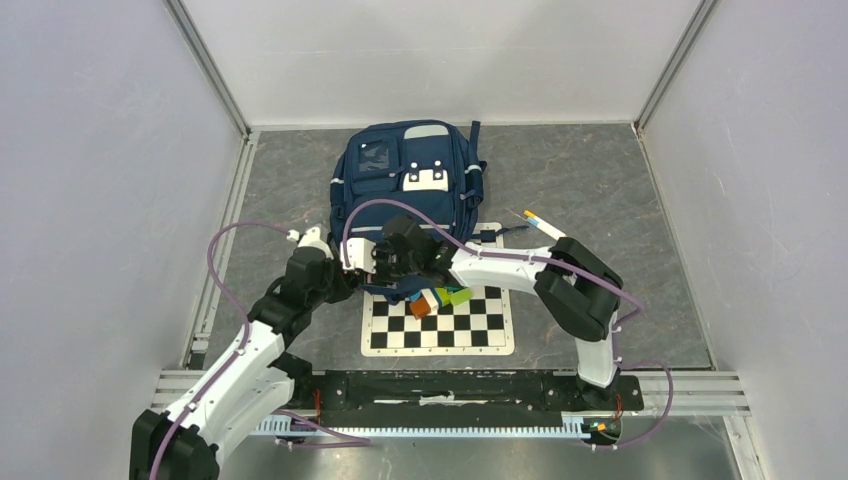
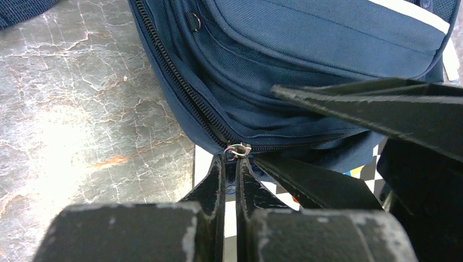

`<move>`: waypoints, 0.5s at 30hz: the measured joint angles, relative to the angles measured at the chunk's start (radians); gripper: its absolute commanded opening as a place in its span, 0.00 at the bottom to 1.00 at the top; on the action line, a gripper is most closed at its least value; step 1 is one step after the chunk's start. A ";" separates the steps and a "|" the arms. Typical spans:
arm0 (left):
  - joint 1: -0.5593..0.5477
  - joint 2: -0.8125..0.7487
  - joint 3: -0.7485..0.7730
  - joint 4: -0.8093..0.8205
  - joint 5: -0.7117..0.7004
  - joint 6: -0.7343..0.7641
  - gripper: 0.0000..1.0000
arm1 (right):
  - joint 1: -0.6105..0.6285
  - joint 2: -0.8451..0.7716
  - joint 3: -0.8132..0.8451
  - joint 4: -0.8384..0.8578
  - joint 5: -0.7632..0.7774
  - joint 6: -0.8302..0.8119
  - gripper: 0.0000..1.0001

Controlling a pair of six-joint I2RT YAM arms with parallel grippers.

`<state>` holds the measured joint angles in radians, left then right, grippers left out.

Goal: Pack the student bag
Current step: Zip the student bag at the center of the board.

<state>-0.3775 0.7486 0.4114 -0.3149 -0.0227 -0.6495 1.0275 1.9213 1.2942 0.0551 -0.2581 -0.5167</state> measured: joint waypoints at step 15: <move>0.002 0.038 0.072 -0.059 -0.072 0.000 0.02 | 0.011 -0.089 -0.130 0.074 0.027 0.003 0.00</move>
<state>-0.3752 0.7868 0.4831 -0.3740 -0.0948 -0.6491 1.0386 1.8328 1.1637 0.1291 -0.2314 -0.5133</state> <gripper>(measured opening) 0.054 0.015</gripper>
